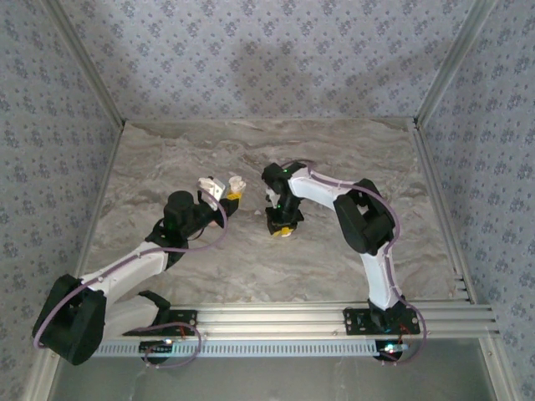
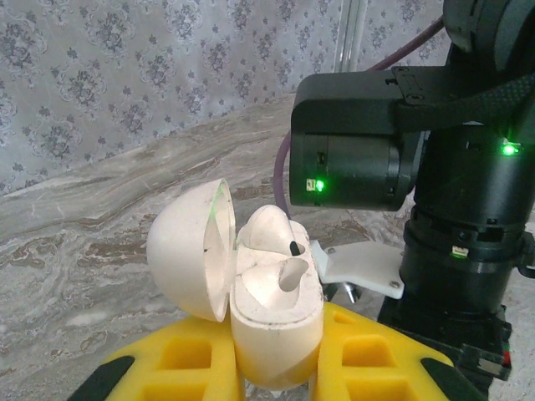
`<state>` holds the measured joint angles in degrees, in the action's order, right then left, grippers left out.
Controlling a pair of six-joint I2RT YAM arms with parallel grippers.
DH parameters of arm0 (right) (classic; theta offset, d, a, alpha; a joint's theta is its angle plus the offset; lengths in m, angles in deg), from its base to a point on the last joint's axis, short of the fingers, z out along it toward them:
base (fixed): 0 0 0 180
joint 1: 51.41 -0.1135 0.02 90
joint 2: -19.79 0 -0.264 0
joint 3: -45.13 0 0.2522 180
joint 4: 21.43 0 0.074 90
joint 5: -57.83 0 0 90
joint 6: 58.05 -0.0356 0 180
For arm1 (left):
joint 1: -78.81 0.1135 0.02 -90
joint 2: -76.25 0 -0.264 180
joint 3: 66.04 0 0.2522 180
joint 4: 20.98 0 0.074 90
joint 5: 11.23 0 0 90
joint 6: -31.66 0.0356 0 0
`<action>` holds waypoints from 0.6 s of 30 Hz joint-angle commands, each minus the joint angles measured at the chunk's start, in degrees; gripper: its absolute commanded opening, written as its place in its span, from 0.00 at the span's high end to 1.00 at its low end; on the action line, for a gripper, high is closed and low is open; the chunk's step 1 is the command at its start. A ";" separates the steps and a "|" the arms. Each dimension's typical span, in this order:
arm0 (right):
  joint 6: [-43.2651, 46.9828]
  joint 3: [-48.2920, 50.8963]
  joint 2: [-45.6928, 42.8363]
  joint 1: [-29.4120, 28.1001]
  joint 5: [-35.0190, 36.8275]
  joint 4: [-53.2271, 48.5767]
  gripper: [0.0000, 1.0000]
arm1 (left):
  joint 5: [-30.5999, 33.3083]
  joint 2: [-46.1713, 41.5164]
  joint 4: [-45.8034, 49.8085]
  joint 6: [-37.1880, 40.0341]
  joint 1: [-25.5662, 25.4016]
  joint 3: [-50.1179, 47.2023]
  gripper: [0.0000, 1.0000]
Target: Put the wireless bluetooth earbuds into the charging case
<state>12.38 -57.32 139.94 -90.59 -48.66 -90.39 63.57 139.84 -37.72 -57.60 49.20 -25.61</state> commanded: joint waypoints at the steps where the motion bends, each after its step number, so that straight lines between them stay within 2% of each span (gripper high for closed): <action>1: 1.03 0.88 -3.19 -0.95 0.08 -3.25 0.71 | -1.05 -0.48 -0.61 -0.69 0.56 0.04 0.86; 6: -4.22 0.94 -8.75 -0.65 1.75 -3.19 0.66 | -1.14 -0.92 -0.50 -0.64 0.50 -0.13 0.86; 10: -14.09 4.93 -13.02 1.29 4.28 -3.39 0.62 | -1.20 -1.10 -0.35 -0.56 0.59 -0.13 0.86; 13: -20.81 10.40 -16.38 2.71 3.96 0.36 0.59 | -1.45 -1.30 -0.17 -0.38 0.60 -0.13 0.86; 18: -24.34 14.62 -16.43 3.86 1.84 5.32 0.57 | -1.90 -1.06 -0.41 -0.29 0.60 -0.13 0.86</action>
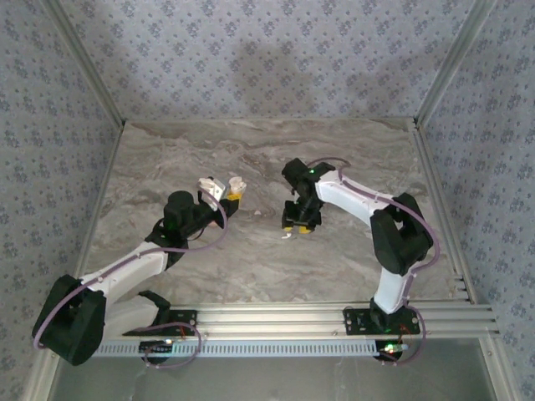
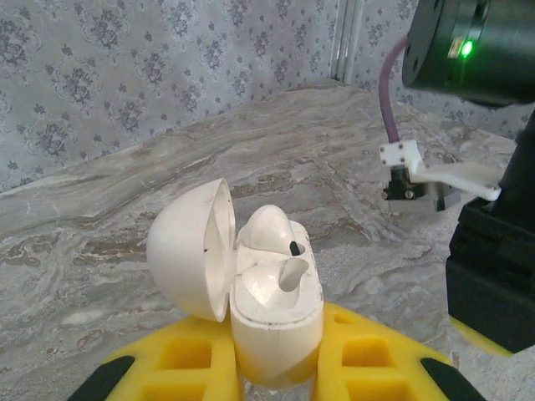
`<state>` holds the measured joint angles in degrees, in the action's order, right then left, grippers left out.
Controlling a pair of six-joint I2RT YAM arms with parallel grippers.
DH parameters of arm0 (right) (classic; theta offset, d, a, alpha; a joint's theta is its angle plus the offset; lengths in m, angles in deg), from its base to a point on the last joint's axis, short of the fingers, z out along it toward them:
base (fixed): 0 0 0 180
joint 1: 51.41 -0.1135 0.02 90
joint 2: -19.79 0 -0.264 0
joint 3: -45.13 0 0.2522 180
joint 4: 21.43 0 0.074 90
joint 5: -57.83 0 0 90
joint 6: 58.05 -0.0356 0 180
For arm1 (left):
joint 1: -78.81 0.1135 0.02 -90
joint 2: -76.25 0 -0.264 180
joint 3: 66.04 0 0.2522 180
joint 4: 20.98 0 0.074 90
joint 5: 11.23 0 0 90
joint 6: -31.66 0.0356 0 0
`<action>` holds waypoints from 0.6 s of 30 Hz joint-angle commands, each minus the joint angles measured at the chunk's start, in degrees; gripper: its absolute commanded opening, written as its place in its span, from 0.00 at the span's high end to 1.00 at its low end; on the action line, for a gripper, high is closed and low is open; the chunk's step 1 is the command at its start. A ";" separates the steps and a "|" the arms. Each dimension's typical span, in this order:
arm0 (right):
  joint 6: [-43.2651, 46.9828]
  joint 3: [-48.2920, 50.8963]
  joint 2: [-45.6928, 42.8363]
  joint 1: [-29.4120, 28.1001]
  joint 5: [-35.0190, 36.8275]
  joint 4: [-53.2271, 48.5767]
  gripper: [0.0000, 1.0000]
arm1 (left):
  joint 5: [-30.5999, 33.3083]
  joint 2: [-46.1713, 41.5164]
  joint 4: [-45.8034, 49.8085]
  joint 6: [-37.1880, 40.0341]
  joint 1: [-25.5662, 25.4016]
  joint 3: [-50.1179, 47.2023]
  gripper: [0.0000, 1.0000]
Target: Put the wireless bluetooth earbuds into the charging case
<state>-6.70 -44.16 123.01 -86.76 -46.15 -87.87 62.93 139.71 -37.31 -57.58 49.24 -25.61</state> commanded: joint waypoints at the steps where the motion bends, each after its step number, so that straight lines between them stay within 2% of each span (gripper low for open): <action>1: -5.43 1.77 1.02 0.02 -0.92 3.48 0.56 | -1.32 -0.95 -0.77 -0.25 0.56 -0.13 0.86; 8: -5.12 1.09 5.07 0.07 -2.27 6.86 0.56 | -1.12 -1.06 -0.76 -0.31 0.52 -0.09 0.86; 18: -3.71 -1.29 9.21 0.02 -3.40 8.68 0.61 | -0.78 -1.25 -0.39 -0.14 0.51 -0.14 0.86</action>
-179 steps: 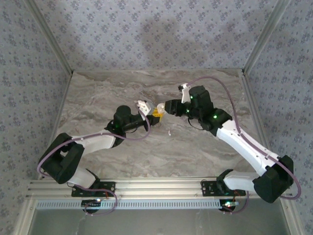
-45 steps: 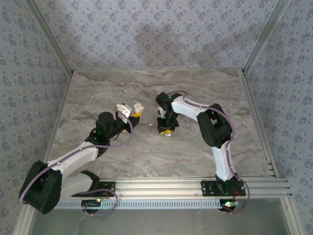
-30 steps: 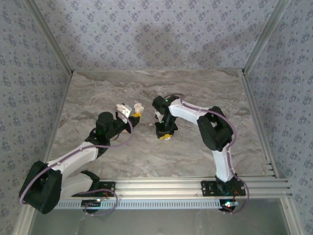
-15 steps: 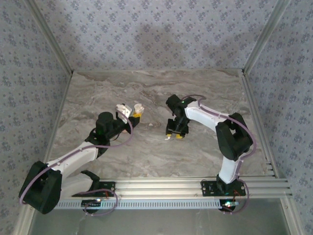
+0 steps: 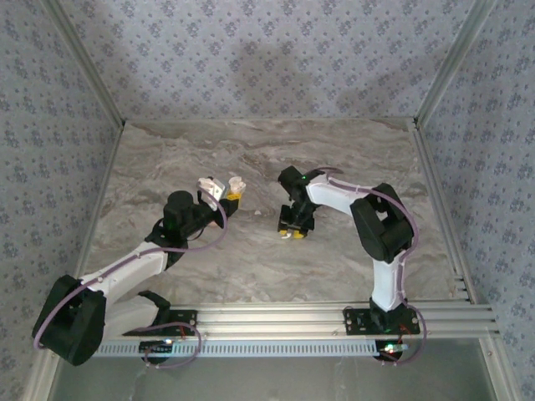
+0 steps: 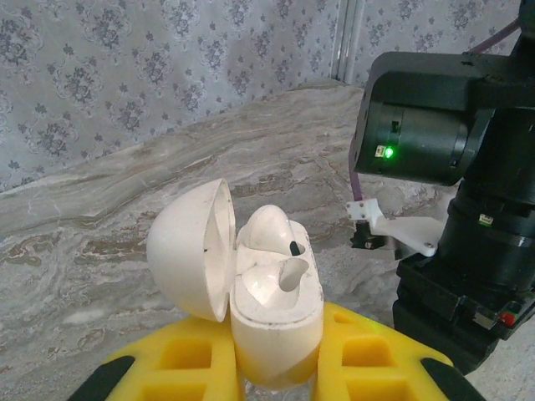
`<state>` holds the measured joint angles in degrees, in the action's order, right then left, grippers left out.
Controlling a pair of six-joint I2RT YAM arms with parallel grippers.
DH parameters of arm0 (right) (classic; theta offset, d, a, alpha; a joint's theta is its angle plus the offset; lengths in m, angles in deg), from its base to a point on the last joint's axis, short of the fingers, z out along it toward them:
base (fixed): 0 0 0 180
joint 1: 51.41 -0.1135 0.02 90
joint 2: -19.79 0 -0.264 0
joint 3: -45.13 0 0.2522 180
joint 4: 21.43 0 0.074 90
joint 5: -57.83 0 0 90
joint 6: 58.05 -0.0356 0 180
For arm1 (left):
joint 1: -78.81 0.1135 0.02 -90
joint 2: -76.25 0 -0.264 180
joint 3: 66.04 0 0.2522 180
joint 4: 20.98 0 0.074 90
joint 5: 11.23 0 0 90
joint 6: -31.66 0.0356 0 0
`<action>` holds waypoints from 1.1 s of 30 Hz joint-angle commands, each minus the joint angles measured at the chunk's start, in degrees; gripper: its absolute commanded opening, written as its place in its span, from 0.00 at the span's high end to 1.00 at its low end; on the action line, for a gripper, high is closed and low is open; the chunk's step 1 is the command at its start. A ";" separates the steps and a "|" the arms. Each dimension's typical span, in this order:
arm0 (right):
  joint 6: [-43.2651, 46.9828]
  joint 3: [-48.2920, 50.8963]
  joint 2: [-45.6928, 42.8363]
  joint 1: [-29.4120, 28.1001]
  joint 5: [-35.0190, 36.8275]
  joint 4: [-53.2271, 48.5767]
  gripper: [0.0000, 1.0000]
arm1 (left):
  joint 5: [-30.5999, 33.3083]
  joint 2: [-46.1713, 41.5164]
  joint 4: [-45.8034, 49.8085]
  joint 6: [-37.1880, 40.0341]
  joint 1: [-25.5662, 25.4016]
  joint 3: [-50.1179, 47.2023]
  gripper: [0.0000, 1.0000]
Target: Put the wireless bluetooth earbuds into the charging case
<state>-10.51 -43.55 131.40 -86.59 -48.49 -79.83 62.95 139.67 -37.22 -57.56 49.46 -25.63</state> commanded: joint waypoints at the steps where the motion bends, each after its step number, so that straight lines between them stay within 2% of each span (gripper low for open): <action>1: 0.22 -2.24 0.96 -0.20 -1.15 0.86 0.62 | -0.80 -1.20 -0.50 -0.15 0.32 -0.11 0.86; 11: 1.49 -4.56 0.71 -0.32 -1.70 2.34 0.64 | -0.74 -0.85 -0.63 -0.16 0.34 0.06 0.86; 19: 0.46 -5.88 -1.61 -0.07 2.50 -7.32 0.63 | -0.79 -1.19 -0.22 -0.01 0.41 -0.11 0.86; 24: -1.92 -4.54 -1.41 -0.76 1.44 -5.77 0.64 | -1.01 -1.11 -0.41 -0.11 0.42 -0.09 0.86; 33: -1.09 -5.35 1.55 -1.03 2.11 -6.12 0.67 | -0.90 -1.54 -0.33 0.09 0.41 -0.33 0.86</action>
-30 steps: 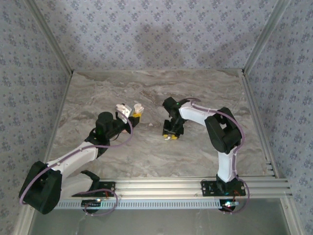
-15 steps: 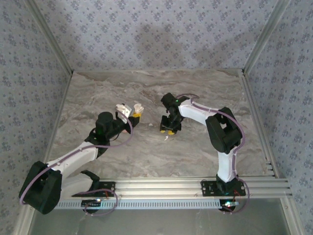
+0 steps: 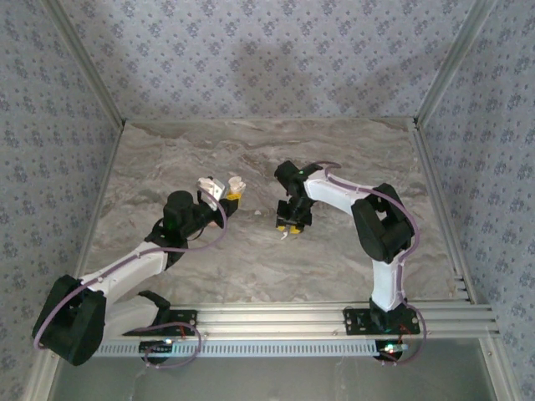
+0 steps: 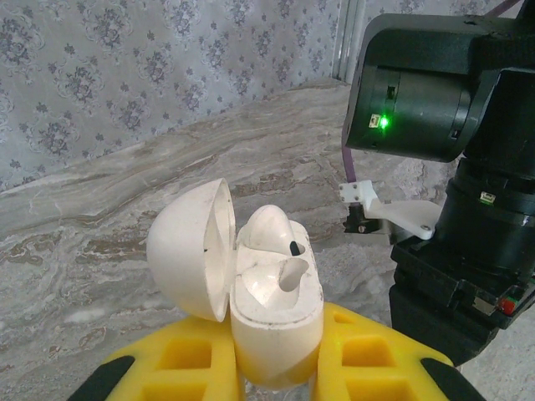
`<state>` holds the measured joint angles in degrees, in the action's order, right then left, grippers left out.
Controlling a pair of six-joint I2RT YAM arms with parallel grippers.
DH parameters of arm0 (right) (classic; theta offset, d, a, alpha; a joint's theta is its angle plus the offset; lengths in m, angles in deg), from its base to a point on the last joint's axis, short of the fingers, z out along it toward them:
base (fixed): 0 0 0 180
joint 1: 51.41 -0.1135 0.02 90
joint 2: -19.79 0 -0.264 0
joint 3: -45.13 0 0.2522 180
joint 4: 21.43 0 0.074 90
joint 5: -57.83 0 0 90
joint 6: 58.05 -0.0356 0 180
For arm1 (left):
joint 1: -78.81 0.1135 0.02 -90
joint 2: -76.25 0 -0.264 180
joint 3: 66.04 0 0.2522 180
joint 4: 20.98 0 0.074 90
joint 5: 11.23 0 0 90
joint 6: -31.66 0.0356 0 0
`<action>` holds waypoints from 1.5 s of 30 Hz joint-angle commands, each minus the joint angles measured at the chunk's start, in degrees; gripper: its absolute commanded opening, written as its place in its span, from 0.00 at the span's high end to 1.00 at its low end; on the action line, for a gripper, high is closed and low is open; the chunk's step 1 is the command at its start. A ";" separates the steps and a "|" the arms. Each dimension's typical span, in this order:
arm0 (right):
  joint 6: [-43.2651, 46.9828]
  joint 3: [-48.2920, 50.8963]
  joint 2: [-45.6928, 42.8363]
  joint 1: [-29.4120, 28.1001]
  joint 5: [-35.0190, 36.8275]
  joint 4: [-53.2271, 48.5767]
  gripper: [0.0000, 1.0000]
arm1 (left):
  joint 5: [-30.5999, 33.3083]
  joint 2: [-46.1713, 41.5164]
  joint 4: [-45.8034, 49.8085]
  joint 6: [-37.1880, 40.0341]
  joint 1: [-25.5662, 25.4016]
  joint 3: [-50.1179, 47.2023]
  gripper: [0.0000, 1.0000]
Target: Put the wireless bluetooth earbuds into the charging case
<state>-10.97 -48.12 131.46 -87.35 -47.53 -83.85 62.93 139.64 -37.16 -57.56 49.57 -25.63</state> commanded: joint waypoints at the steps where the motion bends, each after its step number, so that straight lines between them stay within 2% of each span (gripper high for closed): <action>1: -0.61 -0.69 1.68 -0.29 1.11 -1.83 0.67 | -0.93 -1.52 -0.40 0.10 0.32 -0.30 0.86; 21: -0.59 -1.51 2.41 -0.77 -1.89 5.26 0.70 | -0.90 -1.13 -0.57 0.30 0.27 0.06 0.86; 29: 0.73 -4.17 -0.41 -0.86 3.73 -4.33 0.67 | -1.03 -1.04 -0.61 0.27 0.34 0.11 0.86; 45: -0.37 -4.36 2.73 -1.93 1.52 -3.01 0.68 | -1.20 -1.08 -0.67 0.17 0.38 0.02 0.86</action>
<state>-10.73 -51.09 132.62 -88.95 -45.45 -85.78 62.93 139.64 -37.16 -57.54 49.57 -25.63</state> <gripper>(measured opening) 0.319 0.185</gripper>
